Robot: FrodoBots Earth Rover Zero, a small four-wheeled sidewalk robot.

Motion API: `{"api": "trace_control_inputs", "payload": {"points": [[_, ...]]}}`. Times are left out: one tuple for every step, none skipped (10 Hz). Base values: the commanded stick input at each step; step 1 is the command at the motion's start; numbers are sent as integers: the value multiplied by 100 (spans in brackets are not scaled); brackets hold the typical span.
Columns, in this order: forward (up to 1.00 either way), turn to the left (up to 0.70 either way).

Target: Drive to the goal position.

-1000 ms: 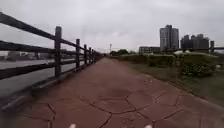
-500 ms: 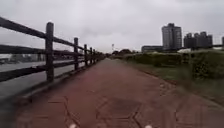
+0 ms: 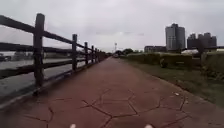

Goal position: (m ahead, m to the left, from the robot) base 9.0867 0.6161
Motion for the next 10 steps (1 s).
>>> {"api": "trace_control_inputs", "payload": {"points": [[100,0],[100,0],[100,0],[100,0],[100,0],[100,0],[100,0],[100,0],[100,0],[100,0]]}}
